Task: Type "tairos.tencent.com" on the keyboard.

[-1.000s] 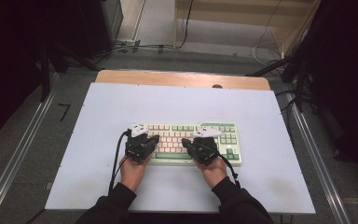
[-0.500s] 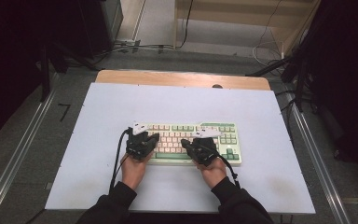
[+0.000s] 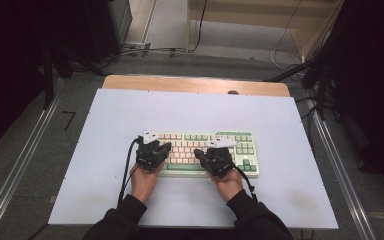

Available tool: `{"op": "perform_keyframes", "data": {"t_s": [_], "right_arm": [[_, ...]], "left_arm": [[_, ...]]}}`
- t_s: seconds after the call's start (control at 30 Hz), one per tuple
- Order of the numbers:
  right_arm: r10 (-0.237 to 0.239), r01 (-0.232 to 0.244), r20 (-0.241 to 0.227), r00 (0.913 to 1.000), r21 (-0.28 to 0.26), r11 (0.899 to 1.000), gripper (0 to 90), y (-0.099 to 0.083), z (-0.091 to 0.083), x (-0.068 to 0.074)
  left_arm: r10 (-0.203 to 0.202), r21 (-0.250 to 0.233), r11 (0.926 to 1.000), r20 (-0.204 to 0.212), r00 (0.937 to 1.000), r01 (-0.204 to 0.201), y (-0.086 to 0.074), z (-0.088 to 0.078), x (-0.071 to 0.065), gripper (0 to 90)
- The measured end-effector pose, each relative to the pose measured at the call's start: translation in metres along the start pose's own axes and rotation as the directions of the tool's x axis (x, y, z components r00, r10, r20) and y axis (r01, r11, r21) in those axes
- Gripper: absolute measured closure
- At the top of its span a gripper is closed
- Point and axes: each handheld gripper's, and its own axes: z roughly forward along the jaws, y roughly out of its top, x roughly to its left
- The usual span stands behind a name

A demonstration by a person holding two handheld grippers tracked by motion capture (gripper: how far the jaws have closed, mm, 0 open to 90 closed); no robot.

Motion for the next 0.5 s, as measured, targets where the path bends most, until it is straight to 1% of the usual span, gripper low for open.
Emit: {"op": "perform_keyframes", "data": {"t_s": [0.2,0.3,0.37,0.5], "right_arm": [[-0.003,0.003,-0.001,1.0,0.006,1.0,87.7,-0.0005,0.0011,0.0007],[-0.004,0.004,-0.002,1.0,0.007,1.0,87.8,-0.0006,0.0013,0.0009],[-0.002,0.002,-0.001,1.0,0.007,1.0,87.8,-0.0007,0.0013,0.0009],[-0.005,0.005,-0.002,1.0,0.004,1.0,87.8,-0.0006,0.0011,0.0009]], "left_arm": [[0.006,0.002,1.0,-0.005,1.0,-0.006,-0.0004,0.0005,-0.0014,90.0],[0.012,0.016,0.9998,-0.006,0.9999,-0.011,-0.0013,0.0025,-0.0006,90.0],[0.004,0.015,0.9999,-0.006,1.0,-0.004,-0.0007,0.0017,-0.0005,90.0],[-0.006,-0.012,0.9999,0.005,1.0,0.006,0.0011,-0.0036,-0.0009,90.0]]}}
